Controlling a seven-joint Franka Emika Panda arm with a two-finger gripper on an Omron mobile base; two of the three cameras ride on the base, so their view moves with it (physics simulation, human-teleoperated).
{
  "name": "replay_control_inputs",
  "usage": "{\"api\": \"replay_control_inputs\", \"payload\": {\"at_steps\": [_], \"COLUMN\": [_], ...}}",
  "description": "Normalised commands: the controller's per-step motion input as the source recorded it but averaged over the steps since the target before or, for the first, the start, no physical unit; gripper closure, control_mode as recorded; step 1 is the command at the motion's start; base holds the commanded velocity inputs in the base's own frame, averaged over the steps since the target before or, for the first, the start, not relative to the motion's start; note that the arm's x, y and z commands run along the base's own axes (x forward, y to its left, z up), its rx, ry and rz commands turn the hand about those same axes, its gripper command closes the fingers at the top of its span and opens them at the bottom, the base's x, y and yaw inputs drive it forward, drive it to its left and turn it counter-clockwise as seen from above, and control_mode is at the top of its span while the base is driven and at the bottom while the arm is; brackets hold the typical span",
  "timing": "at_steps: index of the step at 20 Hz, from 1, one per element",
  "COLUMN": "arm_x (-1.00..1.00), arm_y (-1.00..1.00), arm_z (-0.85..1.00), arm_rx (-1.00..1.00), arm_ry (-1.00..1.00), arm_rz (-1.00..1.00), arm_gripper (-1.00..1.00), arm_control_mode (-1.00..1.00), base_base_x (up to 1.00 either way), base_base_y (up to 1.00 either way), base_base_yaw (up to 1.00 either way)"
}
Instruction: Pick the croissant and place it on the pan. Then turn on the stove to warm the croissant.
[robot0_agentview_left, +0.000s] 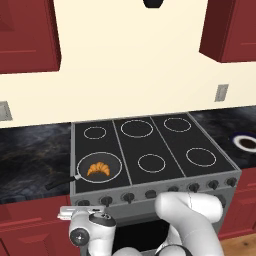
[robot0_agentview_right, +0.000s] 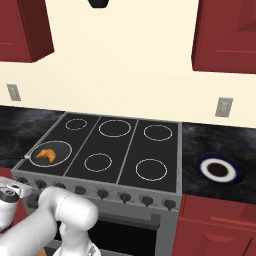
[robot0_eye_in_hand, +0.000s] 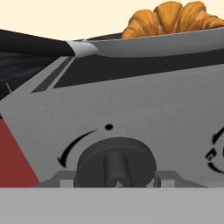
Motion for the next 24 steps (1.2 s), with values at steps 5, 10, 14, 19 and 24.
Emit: {"api": "replay_control_inputs", "payload": {"at_steps": [5, 10, 14, 19, 24], "arm_x": [0.0, 0.0, 0.0, 0.0, 0.02], "arm_y": [0.07, 0.18, 0.04, 0.0, 0.0], "arm_z": [0.01, 0.05, 0.0, 0.01, 0.01], "arm_rx": [-0.16, -0.3, -0.3, -0.22, -0.19], "arm_ry": [0.0, 0.01, 0.0, 0.0, 0.04], "arm_rz": [0.02, 0.12, 0.28, 0.37, 0.52], "arm_gripper": [1.0, 1.0, 1.0, 1.0, 1.0], "arm_control_mode": [-1.0, -1.0, -1.0, -1.0, -1.0], "base_base_x": [0.0, 0.0, 0.0, 0.0, 0.0], "base_base_y": [0.0, 0.0, 0.0, 0.0, 0.0], "base_base_yaw": [0.0, 0.0, 0.0, 0.0, 0.0]}}
